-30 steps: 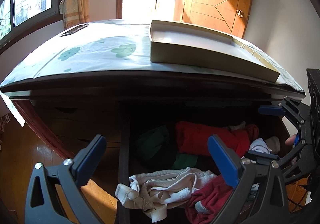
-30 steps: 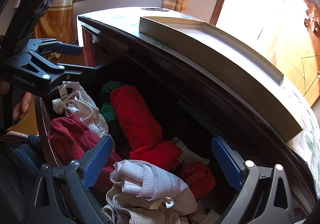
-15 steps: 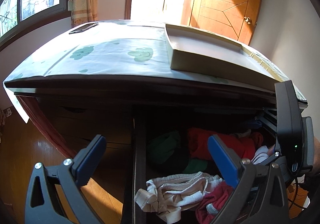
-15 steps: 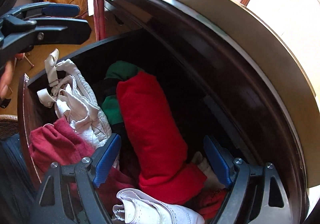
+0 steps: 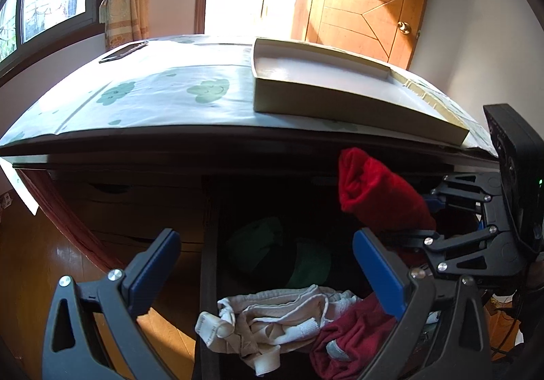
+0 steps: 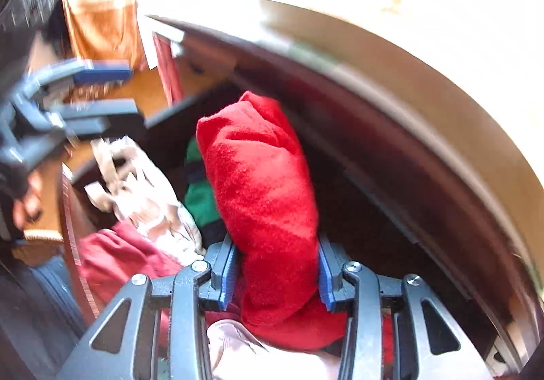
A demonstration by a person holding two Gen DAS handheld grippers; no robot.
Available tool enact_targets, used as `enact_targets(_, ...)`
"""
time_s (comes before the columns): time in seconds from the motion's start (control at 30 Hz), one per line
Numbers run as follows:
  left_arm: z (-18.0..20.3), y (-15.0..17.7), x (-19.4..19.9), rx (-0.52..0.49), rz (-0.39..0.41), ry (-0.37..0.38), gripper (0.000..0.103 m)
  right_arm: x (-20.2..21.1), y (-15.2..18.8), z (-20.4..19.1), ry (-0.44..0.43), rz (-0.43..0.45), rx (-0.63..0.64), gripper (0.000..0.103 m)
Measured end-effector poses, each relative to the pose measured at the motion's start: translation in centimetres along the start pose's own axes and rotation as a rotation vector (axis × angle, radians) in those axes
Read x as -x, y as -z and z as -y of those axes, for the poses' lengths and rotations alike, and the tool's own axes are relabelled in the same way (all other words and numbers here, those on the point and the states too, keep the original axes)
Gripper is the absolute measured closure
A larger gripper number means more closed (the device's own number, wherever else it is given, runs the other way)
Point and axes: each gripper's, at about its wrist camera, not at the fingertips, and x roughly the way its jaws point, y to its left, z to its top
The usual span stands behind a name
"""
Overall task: Take underwear out of drawer
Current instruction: 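Grasp the red rolled garment with the right tool and lift it, then grasp the pink-white underwear with the left tool while the right tool holds the red garment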
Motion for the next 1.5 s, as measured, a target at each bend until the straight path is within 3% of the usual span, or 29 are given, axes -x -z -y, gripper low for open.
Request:
enact_targets(0.2, 2.4, 0.3, 0.0, -0.050, -0.008, 0.050, 0.000, 4.7, 0.8, 1.4, 0.058, 0.075, -0.004, 0.062)
enact_targets(0.33, 4.9, 0.2, -0.2, -0.116, -0.016, 0.099, 0.000, 5.7, 2.8, 2.4, 0.113, 0.077, -0.039, 0.062)
enact_targets(0.47, 8.1, 0.1, -0.8, -0.200, -0.046, 0.194, 0.000, 5.6, 4.1, 5.0, 0.061, 0.070, -0.148, 0.062)
enact_targets(0.57, 10.3, 0.1, -1.4, -0.265, -0.068, 0.245, 0.000, 5.8, 5.1, 5.0, 0.088, 0.080, -0.179, 0.062)
enact_targets(0.93, 16.2, 0.0, -6.5, -0.391, -0.275, 0.377, 0.001, 6.7, 6.2, 6.9, 0.168, 0.126, -0.240, 0.062)
enact_targets(1.07, 17.4, 0.3, -8.5, -0.408, -0.375, 0.393, 0.016, 6.1, 6.8, 7.0, 0.173, 0.128, -0.264, 0.062)
enact_targets(1.33, 19.5, 1.1, -9.2, -0.516, -0.452, 0.387, 0.035, 5.8, 7.5, 7.2, 0.170, 0.146, -0.290, 0.062)
enact_targets(1.5, 19.5, 1.7, -8.8, -0.543, -0.473, 0.381, 0.060, 6.0, 7.8, 7.2, 0.181, 0.156, -0.305, 0.062)
